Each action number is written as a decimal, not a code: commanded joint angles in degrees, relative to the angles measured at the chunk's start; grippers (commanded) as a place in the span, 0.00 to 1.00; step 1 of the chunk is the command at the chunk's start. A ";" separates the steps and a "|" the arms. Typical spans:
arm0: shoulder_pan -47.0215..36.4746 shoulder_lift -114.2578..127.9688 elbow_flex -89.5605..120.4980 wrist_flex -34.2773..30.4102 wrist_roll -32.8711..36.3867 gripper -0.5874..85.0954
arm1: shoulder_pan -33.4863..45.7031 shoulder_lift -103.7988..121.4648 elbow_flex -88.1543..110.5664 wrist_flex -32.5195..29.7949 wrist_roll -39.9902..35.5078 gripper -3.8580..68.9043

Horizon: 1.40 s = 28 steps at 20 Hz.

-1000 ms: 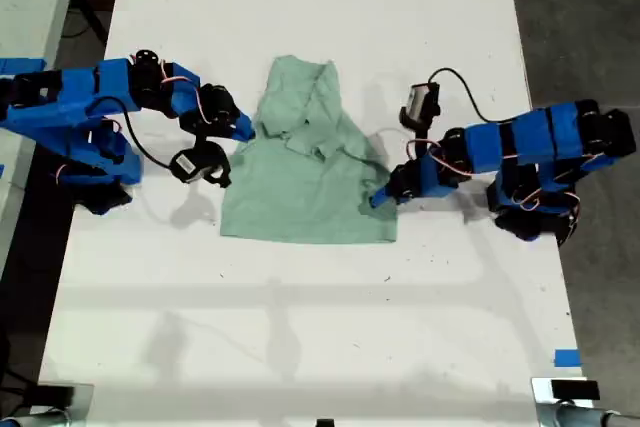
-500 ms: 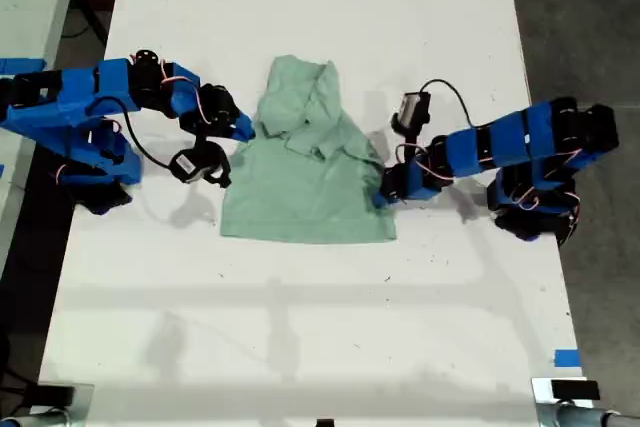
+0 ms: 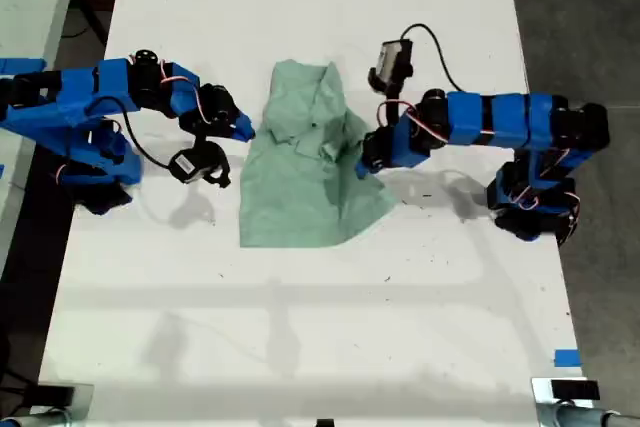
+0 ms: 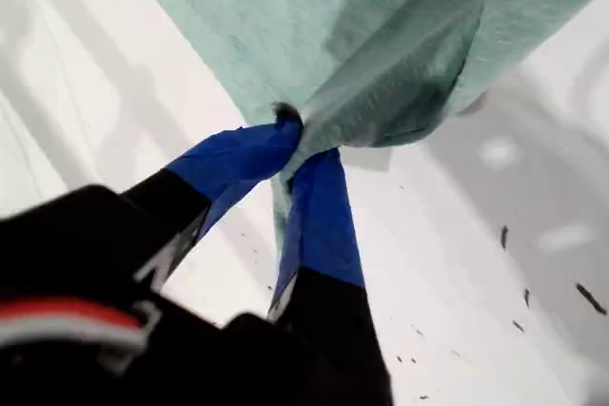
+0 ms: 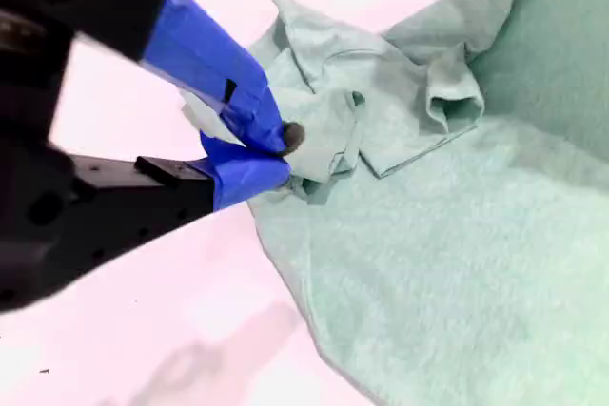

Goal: Fold t shirt

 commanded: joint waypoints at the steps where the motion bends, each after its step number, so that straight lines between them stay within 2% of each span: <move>1: 0.53 3.08 -1.41 0.00 0.00 0.00 | -3.60 -18.19 -28.30 3.96 -2.81 0.08; 3: 0.62 4.13 -0.88 0.09 0.00 0.00 | -5.27 -26.81 -31.90 -0.79 -3.43 0.08; 4: 0.62 4.39 -0.62 0.09 0.00 0.00 | -5.89 -29.36 -31.82 -3.69 -4.22 0.11; 5: 0.62 4.66 -0.26 0.00 0.00 0.00 | -6.50 -31.11 -31.82 -5.98 -5.19 0.23; 7: 0.53 4.75 0.70 -0.53 0.00 0.00 | -7.12 -29.97 -31.82 -7.38 -7.91 0.33; 11: -0.09 8.17 3.34 -0.79 -0.09 0.00 | -4.75 -11.25 -25.58 0.26 -9.14 0.34; 13: -0.79 12.83 6.06 -0.79 0.00 0.00 | -3.25 1.41 -19.25 6.42 -7.56 0.33; 14: -1.23 16.08 8.17 -1.05 0.00 0.00 | -2.37 9.14 -12.74 7.73 -6.59 0.26; 15: -1.67 20.04 11.25 -2.02 0.00 0.00 | -1.76 18.28 -3.78 7.29 -5.45 0.07; 18: -3.16 34.63 25.22 -9.05 2.20 0.00 | -1.67 45.35 26.72 1.32 -4.92 0.08; 21: -3.08 47.11 40.96 -16.61 3.16 0.00 | -4.83 73.04 62.93 -13.54 -8.00 0.08; 22: -2.72 51.24 47.11 -18.98 3.16 0.00 | -5.54 83.85 74.09 -14.15 -6.33 0.08; 24: -2.11 68.91 61.35 -19.25 3.08 0.02 | -5.98 102.74 88.77 -4.13 -2.29 0.10; 25: -1.85 75.67 66.18 -17.58 1.76 0.03 | -6.94 101.87 90.62 -2.81 -2.55 0.23; 26: -1.14 74.71 66.80 -18.37 3.34 0.04 | -7.82 102.22 93.96 -5.19 -4.66 0.30; 27: -0.62 75.50 66.80 -16.17 5.54 0.01 | -7.56 102.22 97.21 -7.38 -7.29 0.29; 28: -1.05 75.50 66.80 -12.83 7.21 0.02 | -5.98 101.51 97.29 -4.04 -8.17 0.29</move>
